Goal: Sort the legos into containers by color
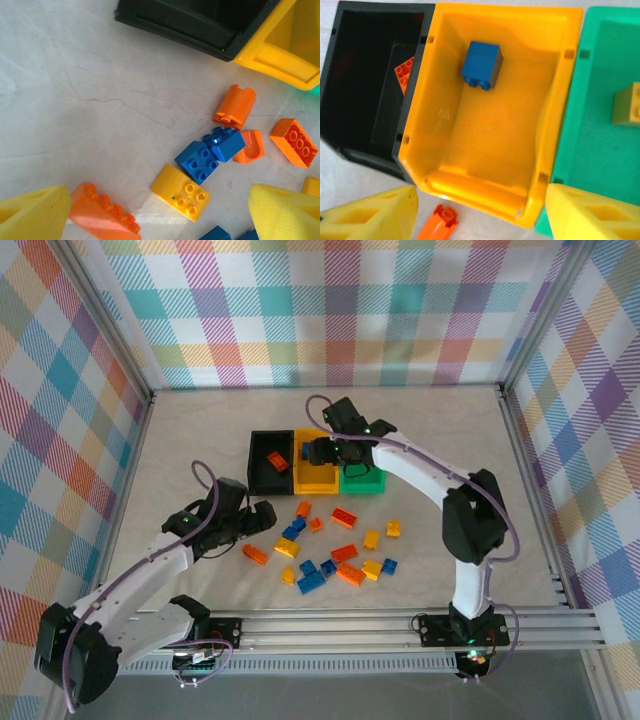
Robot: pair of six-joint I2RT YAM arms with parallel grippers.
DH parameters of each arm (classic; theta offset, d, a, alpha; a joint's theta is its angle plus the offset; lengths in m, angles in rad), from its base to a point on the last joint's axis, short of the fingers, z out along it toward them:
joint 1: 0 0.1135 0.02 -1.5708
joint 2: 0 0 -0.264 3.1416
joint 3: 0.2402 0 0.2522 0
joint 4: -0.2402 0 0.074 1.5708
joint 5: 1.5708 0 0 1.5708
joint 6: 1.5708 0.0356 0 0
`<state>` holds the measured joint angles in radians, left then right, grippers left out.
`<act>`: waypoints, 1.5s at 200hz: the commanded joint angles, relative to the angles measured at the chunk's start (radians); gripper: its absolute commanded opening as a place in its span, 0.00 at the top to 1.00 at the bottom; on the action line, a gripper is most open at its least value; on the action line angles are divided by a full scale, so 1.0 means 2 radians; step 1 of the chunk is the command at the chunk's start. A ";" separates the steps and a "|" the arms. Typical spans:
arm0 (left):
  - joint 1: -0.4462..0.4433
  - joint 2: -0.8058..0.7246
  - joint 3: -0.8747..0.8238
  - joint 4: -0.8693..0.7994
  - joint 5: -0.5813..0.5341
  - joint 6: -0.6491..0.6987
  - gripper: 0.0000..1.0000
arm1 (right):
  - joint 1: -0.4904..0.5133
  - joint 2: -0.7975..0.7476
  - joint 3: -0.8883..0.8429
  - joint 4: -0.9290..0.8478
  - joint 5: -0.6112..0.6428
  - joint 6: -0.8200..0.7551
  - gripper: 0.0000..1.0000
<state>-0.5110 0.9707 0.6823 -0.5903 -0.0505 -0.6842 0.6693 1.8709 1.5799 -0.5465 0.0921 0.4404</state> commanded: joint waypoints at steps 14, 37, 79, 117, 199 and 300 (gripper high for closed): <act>-0.012 -0.034 -0.038 -0.038 -0.001 -0.069 0.10 | 0.002 -0.065 -0.071 0.065 0.000 0.018 0.32; -0.011 -0.017 -0.047 -0.032 0.023 -0.109 0.17 | 0.002 -0.086 -0.100 0.078 0.008 0.019 0.32; -0.011 0.035 -0.049 -0.019 0.041 -0.147 0.19 | 0.001 -0.119 -0.141 0.099 0.020 0.021 0.32; -0.011 0.078 -0.061 0.002 0.044 -0.152 0.23 | -0.007 -0.148 -0.175 0.112 0.024 0.023 0.31; -0.011 0.154 -0.036 0.000 0.041 -0.108 0.63 | -0.025 -0.178 -0.210 0.128 0.018 0.026 0.31; 0.002 0.130 0.133 -0.044 -0.034 -0.027 0.87 | -0.028 -0.194 -0.222 0.128 0.014 0.029 0.30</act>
<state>-0.5236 1.2331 0.7940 -0.6834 -0.0330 -0.8234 0.6201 1.5173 1.1538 -0.3138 0.1230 0.4862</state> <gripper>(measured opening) 0.253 0.696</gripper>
